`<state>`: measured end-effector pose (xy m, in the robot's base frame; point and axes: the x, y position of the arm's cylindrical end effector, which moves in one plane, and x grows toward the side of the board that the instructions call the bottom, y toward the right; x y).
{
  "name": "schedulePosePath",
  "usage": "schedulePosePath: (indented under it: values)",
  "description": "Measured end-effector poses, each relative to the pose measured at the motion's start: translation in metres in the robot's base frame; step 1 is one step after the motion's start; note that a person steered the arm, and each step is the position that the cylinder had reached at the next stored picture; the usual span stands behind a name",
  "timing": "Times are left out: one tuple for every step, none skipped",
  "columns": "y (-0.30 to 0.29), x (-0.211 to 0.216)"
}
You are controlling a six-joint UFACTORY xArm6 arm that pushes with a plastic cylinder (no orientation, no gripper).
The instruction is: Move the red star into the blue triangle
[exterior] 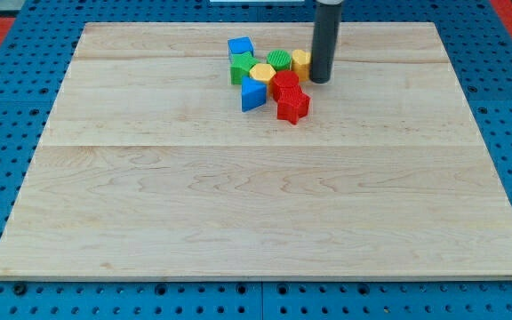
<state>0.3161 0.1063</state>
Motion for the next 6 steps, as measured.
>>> schedulePosePath:
  values:
    - [0.02,-0.027]
    - [-0.003,-0.054]
    - [-0.068,-0.053]
    - [-0.047,-0.06]
    - [0.003,-0.083]
    - [0.021,0.032]
